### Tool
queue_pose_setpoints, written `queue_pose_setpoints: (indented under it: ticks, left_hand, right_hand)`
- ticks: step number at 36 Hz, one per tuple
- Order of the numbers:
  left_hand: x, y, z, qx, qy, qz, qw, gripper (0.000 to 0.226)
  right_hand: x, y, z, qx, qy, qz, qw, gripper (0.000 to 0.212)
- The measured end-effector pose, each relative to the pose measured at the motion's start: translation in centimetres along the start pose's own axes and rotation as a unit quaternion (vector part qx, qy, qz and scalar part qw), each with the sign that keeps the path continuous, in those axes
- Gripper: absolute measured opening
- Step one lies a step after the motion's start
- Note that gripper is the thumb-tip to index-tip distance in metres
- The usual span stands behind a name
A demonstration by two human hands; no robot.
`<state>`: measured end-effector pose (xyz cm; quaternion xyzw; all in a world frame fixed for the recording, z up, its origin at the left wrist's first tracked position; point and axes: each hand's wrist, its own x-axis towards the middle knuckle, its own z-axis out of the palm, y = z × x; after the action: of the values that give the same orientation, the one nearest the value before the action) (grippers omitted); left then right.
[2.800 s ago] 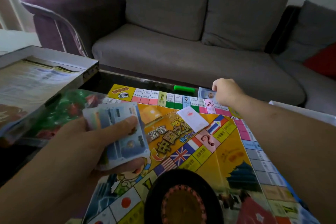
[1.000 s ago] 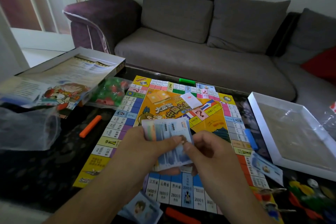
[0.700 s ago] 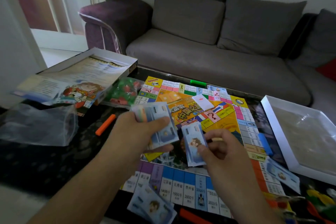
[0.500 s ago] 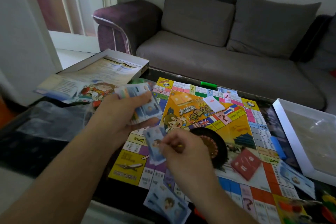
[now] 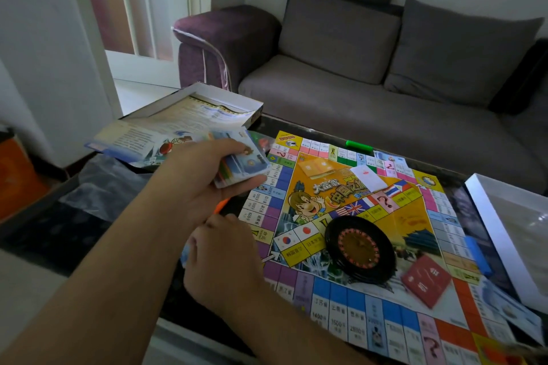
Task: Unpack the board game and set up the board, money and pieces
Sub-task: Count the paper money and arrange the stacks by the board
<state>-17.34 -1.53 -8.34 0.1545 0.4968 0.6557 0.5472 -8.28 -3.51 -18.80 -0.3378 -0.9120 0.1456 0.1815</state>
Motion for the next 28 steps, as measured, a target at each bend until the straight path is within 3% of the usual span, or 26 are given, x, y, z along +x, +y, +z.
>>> queue_pose_setpoints:
  ticks: [5,11,13,18,23,25,28]
  left_hand:
    - [-0.1,-0.2,0.5,-0.005,-0.006,0.004,1.000,0.047]
    - [-0.6,-0.6,1.2,0.000,-0.016,0.010,1.000,0.042]
    - [-0.9,-0.8,1.5,0.007,-0.021,0.007,1.000,0.040]
    - [-2.1,-1.8,2.5,0.071,-0.068,0.023,0.995,0.035]
    - [-4.0,-3.3,4.2,0.140,-0.166,-0.001,0.976,0.030]
    - [-4.6,-4.1,5.0,0.164,-0.195,-0.004,0.967,0.031]
    - [-5.6,-5.4,6.3,0.179,-0.243,-0.009,0.953,0.027]
  right_hand:
    - [-1.0,0.7,-0.5,-0.028,-0.021,-0.002,0.999,0.023]
    - [-1.9,0.8,-1.9,0.010,-0.044,0.053,0.998,0.011]
    - [-2.2,1.4,-3.5,0.051,-0.044,0.090,0.994,0.024]
    - [-4.0,4.4,-9.7,0.275,0.026,0.246,0.929,0.046]
    - [-7.3,7.5,-16.0,0.472,0.112,0.293,0.824,0.025]
    - [-8.6,7.9,-17.3,0.488,0.105,0.283,0.819,0.021]
    - [-10.2,7.9,-18.1,0.437,0.080,0.277,0.852,0.013]
